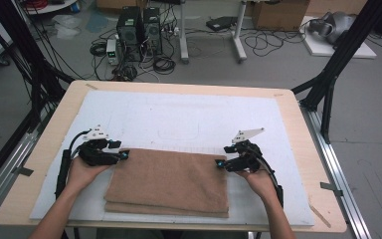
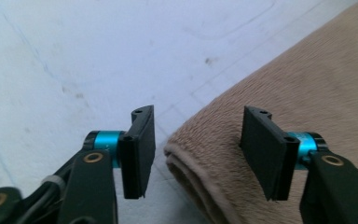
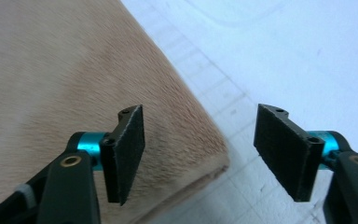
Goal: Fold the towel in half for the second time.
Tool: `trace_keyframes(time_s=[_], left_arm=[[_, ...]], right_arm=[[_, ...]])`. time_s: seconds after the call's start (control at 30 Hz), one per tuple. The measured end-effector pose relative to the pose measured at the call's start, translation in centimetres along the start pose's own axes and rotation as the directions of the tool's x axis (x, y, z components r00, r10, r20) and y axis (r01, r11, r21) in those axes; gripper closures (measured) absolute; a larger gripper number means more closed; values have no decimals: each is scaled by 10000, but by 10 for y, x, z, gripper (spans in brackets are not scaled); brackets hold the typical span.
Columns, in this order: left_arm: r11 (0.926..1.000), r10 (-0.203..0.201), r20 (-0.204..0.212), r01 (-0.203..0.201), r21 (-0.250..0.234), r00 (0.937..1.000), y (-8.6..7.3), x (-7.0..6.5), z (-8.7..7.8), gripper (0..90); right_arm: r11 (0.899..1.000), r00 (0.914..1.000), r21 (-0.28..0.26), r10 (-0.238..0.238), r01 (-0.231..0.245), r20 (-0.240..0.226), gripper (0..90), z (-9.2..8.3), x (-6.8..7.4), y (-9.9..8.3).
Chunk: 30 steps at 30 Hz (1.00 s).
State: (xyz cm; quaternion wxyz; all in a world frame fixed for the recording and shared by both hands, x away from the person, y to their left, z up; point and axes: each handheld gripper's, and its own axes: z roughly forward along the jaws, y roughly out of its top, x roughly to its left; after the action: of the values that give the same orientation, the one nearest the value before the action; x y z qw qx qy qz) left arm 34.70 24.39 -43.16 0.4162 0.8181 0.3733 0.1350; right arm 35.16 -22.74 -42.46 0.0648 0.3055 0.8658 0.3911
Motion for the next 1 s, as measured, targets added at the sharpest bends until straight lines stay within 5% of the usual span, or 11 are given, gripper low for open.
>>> trace_keyframes(time_s=[0.07, 0.13, 0.2, 0.27, 0.47, 0.7, 0.83, 0.9, 1.0], left_arm=[[9995, -120, 326, 110, 296, 9994, -3, 1, 6, 493], [9994, 59, 484, -76, 351, 9988, -3, -1, 6, 598], [9990, 247, 509, -265, 347, 9984, -2, -4, 4, 728], [9990, 331, 400, -343, 282, 9987, 0, -8, 2, 781], [9967, 95, -159, -108, -805, 9998, 14, -10, -2, 807], [9848, -254, -1364, 13, -1737, 9903, 65, 11, 6, 806], [9835, -374, -1820, 39, -1808, 9826, 87, 26, 11, 796], [9892, -518, -2285, 186, -1453, 9722, 88, 31, 16, 665], [9916, -691, -1916, 464, -1207, 9790, 77, 35, 16, 557]], right_arm=[[9994, 9993, 307, 196, -186, -330, 358, 6, -3, -2], [9986, 9950, 522, 131, -79, -986, 547, 10, -2, -3], [9978, 9929, 602, -216, 288, -1166, 731, 9, 1, -2], [9974, 9916, 577, -352, 426, -1243, 781, 6, 1, 0], [9982, 9987, 466, -352, 370, -376, 792, -1, -7, 9], [9988, 9965, -360, -309, 337, 772, 790, -12, -33, 53], [9970, 9905, -693, -250, 347, 1352, 756, -11, -50, 81], [9983, 9853, -560, -81, 179, 1707, 605, -5, -58, 88], [9991, 9880, -431, 118, -52, 1540, 559, 0, -57, 85]])
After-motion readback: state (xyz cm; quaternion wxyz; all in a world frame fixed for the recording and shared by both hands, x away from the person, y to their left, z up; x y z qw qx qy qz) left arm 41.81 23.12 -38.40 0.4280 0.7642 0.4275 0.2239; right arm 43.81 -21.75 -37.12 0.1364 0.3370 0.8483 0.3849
